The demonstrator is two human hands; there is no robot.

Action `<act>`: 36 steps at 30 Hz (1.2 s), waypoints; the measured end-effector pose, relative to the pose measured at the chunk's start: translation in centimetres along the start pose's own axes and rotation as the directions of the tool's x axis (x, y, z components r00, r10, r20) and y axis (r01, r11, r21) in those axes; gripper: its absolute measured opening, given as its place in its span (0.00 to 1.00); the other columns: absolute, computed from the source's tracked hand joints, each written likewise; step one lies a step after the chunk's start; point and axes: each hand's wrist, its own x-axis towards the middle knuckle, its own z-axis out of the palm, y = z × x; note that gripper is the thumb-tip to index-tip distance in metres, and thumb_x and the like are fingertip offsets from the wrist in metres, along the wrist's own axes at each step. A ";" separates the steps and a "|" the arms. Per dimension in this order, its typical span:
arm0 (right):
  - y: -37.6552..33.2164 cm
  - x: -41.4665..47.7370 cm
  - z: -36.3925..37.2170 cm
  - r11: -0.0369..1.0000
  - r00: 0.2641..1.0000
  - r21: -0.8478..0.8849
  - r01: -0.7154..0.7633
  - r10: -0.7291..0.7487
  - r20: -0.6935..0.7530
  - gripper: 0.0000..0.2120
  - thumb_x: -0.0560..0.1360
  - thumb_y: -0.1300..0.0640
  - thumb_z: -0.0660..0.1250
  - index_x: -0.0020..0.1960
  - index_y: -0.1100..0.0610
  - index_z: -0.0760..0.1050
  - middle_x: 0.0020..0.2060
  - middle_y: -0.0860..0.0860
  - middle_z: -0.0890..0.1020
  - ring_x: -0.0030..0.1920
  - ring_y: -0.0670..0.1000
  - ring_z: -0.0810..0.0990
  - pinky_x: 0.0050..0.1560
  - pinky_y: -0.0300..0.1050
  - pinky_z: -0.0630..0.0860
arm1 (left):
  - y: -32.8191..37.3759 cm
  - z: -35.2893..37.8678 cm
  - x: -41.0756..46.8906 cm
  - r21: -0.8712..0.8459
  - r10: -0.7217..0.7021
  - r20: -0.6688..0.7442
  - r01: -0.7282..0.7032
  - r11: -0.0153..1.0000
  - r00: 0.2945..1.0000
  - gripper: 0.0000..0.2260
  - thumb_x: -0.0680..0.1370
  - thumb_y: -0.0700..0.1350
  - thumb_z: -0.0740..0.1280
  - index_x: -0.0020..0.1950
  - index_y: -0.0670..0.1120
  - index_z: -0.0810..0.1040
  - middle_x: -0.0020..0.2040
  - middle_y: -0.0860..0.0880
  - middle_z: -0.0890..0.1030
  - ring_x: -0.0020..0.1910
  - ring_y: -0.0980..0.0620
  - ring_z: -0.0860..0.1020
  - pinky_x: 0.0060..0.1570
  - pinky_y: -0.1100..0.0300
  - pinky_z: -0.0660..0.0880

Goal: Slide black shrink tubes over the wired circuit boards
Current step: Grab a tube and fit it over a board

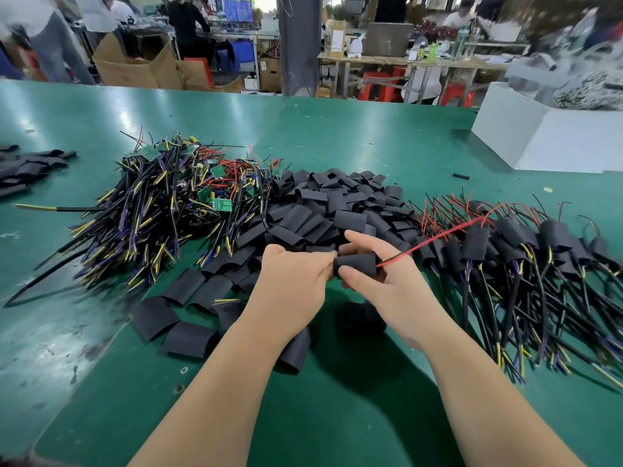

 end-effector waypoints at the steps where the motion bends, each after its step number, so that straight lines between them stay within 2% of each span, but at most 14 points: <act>1: 0.0 0.0 0.2 0.996 1.000 0.085 -0.025 0.026 -0.011 0.23 0.75 0.69 0.67 0.68 0.55 0.71 0.48 0.48 0.82 0.43 0.41 0.81 0.49 0.34 0.77 | 0.0 0.1 0.0 -0.024 0.005 -0.024 -0.006 1.000 1.000 0.17 0.76 0.45 0.56 0.54 0.47 0.83 0.36 0.50 0.82 0.34 0.47 0.75 0.47 0.51 0.65; 4: 0.5 0.1 0.0 0.948 0.999 0.316 -0.045 0.052 -0.016 0.28 0.77 0.70 0.63 0.72 0.50 0.64 0.40 0.47 0.82 0.38 0.43 0.78 0.44 0.34 0.75 | 0.2 0.1 -0.1 -0.153 0.017 -0.094 -0.031 0.988 0.995 0.16 0.77 0.44 0.61 0.62 0.44 0.80 0.35 0.49 0.83 0.29 0.58 0.67 0.45 0.51 0.66; 7: 0.6 0.4 0.1 0.927 0.999 0.373 -0.044 0.052 -0.011 0.38 0.76 0.69 0.64 0.76 0.43 0.51 0.41 0.44 0.84 0.43 0.46 0.79 0.51 0.41 0.77 | 0.1 0.0 0.0 -0.151 0.027 -0.104 -0.043 0.988 0.994 0.18 0.77 0.49 0.61 0.64 0.44 0.79 0.27 0.52 0.75 0.29 0.59 0.63 0.46 0.51 0.64; 8: 0.4 0.6 0.1 0.892 0.996 0.450 -0.054 0.082 -0.042 0.37 0.74 0.70 0.65 0.75 0.46 0.54 0.42 0.45 0.84 0.45 0.47 0.81 0.53 0.44 0.78 | -0.1 -0.2 0.0 -0.120 0.014 -0.091 -0.025 0.993 0.996 0.20 0.77 0.53 0.59 0.65 0.45 0.78 0.27 0.54 0.73 0.30 0.58 0.64 0.48 0.51 0.64; 12: -1.4 1.1 -1.4 0.494 0.955 0.869 -0.035 0.272 -0.117 0.06 0.66 0.64 0.69 0.43 0.61 0.77 0.39 0.58 0.81 0.42 0.52 0.85 0.38 0.38 0.80 | -1.5 -1.3 0.1 -0.268 -0.121 -0.062 0.100 0.958 0.991 0.25 0.76 0.65 0.53 0.53 0.52 0.83 0.29 0.58 0.77 0.27 0.61 0.70 0.45 0.53 0.66; 15: -2.1 1.1 -4.3 0.392 0.935 0.915 0.091 0.283 -0.214 0.06 0.67 0.59 0.68 0.41 0.62 0.76 0.35 0.55 0.81 0.34 0.46 0.81 0.31 0.31 0.75 | -3.1 -1.7 0.4 -0.122 -0.280 -0.240 0.257 0.959 0.929 0.19 0.80 0.58 0.55 0.42 0.51 0.81 0.28 0.50 0.76 0.32 0.52 0.74 0.46 0.52 0.68; 17: -1.9 1.0 -6.2 0.475 0.901 0.860 0.185 0.268 -0.342 0.08 0.71 0.59 0.68 0.47 0.60 0.72 0.33 0.51 0.78 0.32 0.44 0.78 0.30 0.32 0.73 | -4.7 -1.6 0.5 0.061 -0.412 -0.326 0.454 0.889 0.851 0.11 0.80 0.51 0.60 0.51 0.54 0.82 0.46 0.53 0.82 0.49 0.48 0.75 0.54 0.52 0.63; 20: -1.3 0.6 -7.8 0.799 0.742 0.519 0.304 0.144 -0.655 0.06 0.74 0.63 0.69 0.45 0.53 0.77 0.33 0.48 0.80 0.32 0.45 0.79 0.35 0.37 0.75 | -6.5 -1.5 0.1 0.089 -0.592 -0.297 0.639 0.764 0.749 0.12 0.78 0.45 0.61 0.57 0.55 0.81 0.66 0.54 0.74 0.65 0.48 0.68 0.61 0.50 0.59; 22: -0.8 0.4 -8.5 0.967 0.550 0.131 0.221 -0.012 -0.835 0.08 0.72 0.62 0.72 0.46 0.51 0.75 0.35 0.45 0.81 0.32 0.40 0.79 0.38 0.39 0.77 | -7.1 -1.4 -0.1 0.110 -0.657 -0.221 0.688 0.717 0.720 0.13 0.79 0.46 0.60 0.61 0.57 0.77 0.71 0.51 0.69 0.69 0.47 0.64 0.65 0.47 0.56; 24: -0.4 0.3 -9.3 0.985 0.457 -0.168 0.044 -0.169 -0.873 0.09 0.70 0.59 0.71 0.48 0.52 0.74 0.38 0.44 0.79 0.32 0.37 0.76 0.43 0.43 0.77 | -7.5 -1.3 -0.1 0.150 -0.693 -0.132 0.706 0.692 0.708 0.15 0.80 0.48 0.58 0.65 0.58 0.74 0.73 0.49 0.67 0.71 0.46 0.63 0.67 0.45 0.56; 27: 0.2 0.4 -9.6 0.888 0.547 -0.383 -0.255 -0.194 -0.814 0.13 0.70 0.61 0.67 0.54 0.52 0.80 0.53 0.56 0.79 0.51 0.48 0.77 0.58 0.49 0.73 | -8.0 -1.0 0.0 0.190 -0.692 -0.092 0.695 0.693 0.716 0.15 0.81 0.49 0.58 0.66 0.57 0.75 0.72 0.50 0.68 0.68 0.46 0.68 0.66 0.45 0.57; 30: -0.1 0.3 -7.9 0.790 0.575 -0.450 -0.417 -0.154 -0.803 0.17 0.71 0.61 0.67 0.59 0.51 0.78 0.67 0.57 0.68 0.66 0.62 0.66 0.66 0.56 0.61 | -8.3 -0.9 0.1 0.175 -0.670 -0.167 0.691 0.702 0.723 0.12 0.80 0.48 0.61 0.62 0.53 0.78 0.68 0.50 0.72 0.63 0.46 0.72 0.64 0.45 0.59; 33: -0.5 0.1 -6.9 0.775 0.648 -0.550 -0.312 -0.249 -0.719 0.15 0.70 0.63 0.66 0.56 0.53 0.79 0.64 0.58 0.70 0.63 0.60 0.68 0.64 0.51 0.62 | -8.3 -0.9 0.3 0.105 -0.648 -0.184 0.671 0.734 0.739 0.12 0.79 0.45 0.64 0.62 0.49 0.78 0.65 0.47 0.74 0.59 0.44 0.75 0.63 0.45 0.63; 36: -0.3 0.2 -6.4 0.836 0.790 -0.512 -0.197 -0.174 -0.588 0.11 0.71 0.65 0.65 0.52 0.55 0.79 0.49 0.54 0.80 0.45 0.50 0.78 0.51 0.36 0.66 | -8.4 -1.3 0.4 0.016 -0.569 -0.256 0.592 0.806 0.781 0.11 0.79 0.41 0.63 0.59 0.46 0.80 0.55 0.45 0.81 0.50 0.43 0.78 0.54 0.47 0.74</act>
